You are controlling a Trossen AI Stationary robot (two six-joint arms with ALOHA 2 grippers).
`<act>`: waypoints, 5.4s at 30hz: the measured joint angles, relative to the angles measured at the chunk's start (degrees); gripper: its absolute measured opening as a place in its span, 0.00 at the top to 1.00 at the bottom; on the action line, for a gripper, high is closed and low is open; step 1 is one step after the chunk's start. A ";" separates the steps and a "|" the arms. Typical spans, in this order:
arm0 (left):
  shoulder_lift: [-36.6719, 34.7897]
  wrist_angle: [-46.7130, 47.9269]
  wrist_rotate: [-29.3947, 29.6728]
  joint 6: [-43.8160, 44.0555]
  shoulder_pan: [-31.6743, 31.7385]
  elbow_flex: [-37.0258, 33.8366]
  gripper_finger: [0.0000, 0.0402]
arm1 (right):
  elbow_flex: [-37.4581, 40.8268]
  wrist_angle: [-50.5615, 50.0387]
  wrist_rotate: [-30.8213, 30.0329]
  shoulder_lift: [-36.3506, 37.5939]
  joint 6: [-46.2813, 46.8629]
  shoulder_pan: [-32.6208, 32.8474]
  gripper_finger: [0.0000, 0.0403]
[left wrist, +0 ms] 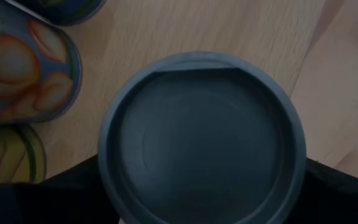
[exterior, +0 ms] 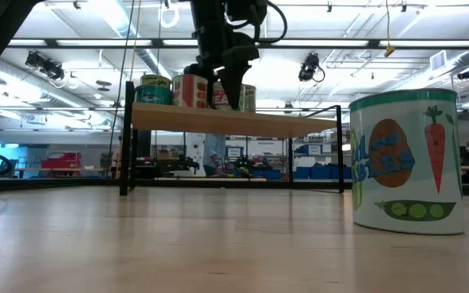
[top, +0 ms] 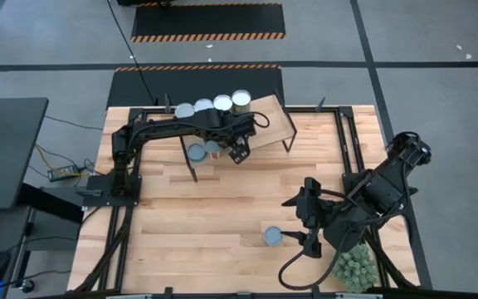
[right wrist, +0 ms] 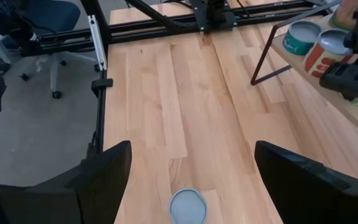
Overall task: Pick and place cans onto a shelf
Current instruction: Put the canned green peas on the shelf
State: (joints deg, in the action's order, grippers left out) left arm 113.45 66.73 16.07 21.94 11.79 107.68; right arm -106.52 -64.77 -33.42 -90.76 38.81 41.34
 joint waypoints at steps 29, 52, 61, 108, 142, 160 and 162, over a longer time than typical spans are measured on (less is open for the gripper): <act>0.15 2.61 4.07 -4.47 -0.17 6.11 0.21 | 0.00 0.00 0.31 0.00 -0.38 -0.75 0.14; 0.13 1.30 1.71 -16.90 -1.02 8.13 0.21 | 0.05 -6.40 7.61 1.55 -13.74 -22.91 0.14; 0.11 2.13 1.69 -21.56 -1.03 8.13 0.21 | 3.97 -3.40 8.01 6.02 -15.04 -30.82 0.14; 0.57 -7.22 -3.25 -17.68 4.22 8.15 0.21 | 66.26 41.64 29.67 54.37 -25.76 -65.23 0.14; 0.66 -4.20 -3.04 -7.00 4.66 8.15 0.21 | 66.58 43.32 28.53 53.29 -25.46 -65.52 0.14; 0.68 -2.33 -3.49 4.32 4.70 8.15 0.21 | 66.58 43.31 28.55 53.29 -25.46 -65.52 0.14; 0.68 -1.98 -4.40 4.63 4.81 8.15 0.21 | 66.58 43.31 28.55 53.29 -25.46 -65.52 0.14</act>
State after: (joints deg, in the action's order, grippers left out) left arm 114.13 64.75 11.66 26.57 16.60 115.83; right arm -39.94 -21.47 -4.86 -37.47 13.34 -24.18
